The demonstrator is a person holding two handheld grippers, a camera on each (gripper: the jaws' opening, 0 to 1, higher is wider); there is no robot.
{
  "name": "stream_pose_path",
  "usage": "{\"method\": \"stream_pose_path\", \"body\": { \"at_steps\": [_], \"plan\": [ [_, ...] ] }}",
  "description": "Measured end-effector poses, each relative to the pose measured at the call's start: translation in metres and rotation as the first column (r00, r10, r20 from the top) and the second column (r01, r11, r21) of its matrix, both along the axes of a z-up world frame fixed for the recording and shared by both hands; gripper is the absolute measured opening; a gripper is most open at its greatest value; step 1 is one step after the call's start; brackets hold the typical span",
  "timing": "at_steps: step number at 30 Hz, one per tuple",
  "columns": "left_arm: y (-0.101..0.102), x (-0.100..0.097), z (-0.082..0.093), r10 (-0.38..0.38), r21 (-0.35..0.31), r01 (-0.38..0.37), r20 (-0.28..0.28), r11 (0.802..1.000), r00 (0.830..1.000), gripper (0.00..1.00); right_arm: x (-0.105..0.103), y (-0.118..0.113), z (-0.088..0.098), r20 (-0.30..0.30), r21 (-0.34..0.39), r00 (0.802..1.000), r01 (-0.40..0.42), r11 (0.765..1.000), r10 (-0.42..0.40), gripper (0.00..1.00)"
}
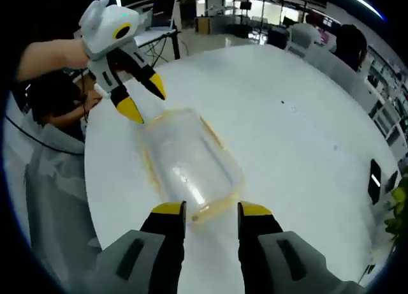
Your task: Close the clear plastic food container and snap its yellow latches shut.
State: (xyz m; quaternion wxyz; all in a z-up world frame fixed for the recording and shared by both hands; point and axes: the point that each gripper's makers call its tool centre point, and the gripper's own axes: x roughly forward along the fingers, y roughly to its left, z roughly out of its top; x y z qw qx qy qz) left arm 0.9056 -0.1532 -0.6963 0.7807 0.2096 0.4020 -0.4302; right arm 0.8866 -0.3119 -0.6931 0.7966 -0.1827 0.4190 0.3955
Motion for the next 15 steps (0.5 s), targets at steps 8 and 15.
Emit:
{"method": "stream_pose_path", "body": {
  "at_steps": [8,15],
  "plan": [
    [0.0023,0.0017,-0.0009,0.057,-0.005,-0.057,0.012,0.998,0.998,0.26,0.0016,0.0019,-0.0083,0.007,0.009,0.999,0.034,0.999,-0.034,0.24],
    [0.0035,0.0033,-0.0028,0.137,-0.020,-0.137,-0.004,0.990,0.991,0.24,0.0039,-0.0011,-0.0074,-0.028,0.074,0.987,0.158,0.985,-0.157,0.23]
  ]
}}
